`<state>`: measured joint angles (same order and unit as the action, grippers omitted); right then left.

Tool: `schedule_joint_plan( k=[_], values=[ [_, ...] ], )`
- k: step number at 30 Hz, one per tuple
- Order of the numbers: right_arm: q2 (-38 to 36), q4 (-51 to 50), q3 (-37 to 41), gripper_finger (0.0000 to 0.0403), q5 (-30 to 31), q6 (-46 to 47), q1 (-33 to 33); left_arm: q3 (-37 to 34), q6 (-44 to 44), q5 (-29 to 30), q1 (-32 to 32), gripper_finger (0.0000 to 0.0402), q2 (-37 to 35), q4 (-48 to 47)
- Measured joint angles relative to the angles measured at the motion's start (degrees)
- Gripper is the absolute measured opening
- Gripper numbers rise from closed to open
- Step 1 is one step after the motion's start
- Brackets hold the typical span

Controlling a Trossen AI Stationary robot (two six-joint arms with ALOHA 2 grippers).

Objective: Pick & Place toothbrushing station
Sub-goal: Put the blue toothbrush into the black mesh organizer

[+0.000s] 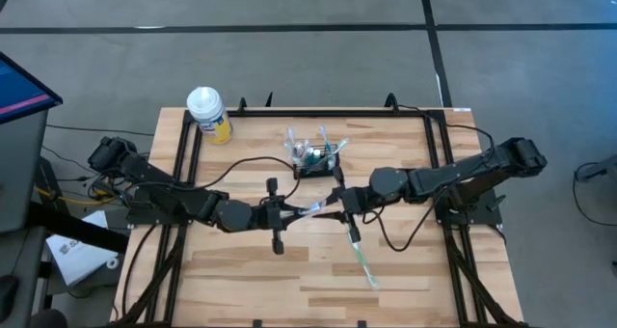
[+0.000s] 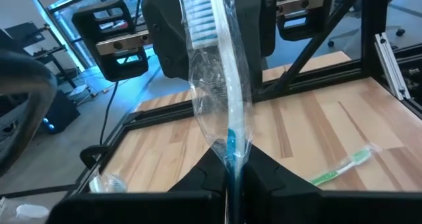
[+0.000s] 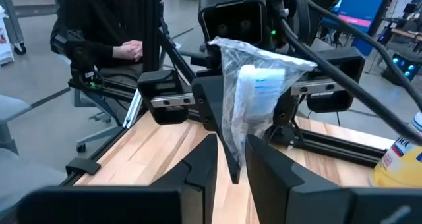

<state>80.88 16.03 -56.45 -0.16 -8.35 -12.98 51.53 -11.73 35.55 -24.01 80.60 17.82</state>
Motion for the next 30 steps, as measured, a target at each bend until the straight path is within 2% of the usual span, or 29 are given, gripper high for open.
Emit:
schedule_joint_plan(
  k=[9, 30],
  values=[
    [0.0, 1.4, 0.0, 0.008, -2.8, -1.3, 0.0, 0.0, 0.0, 0.0, 0.0, 0.0011, 0.0, 0.7],
    [0.0, 6.6, 0.0, 0.0084, -2.8, -0.7, 1.4, 0.0, -1.8, -0.2, 1.6, 0.0011, 0.0, 3.9]
  ],
)
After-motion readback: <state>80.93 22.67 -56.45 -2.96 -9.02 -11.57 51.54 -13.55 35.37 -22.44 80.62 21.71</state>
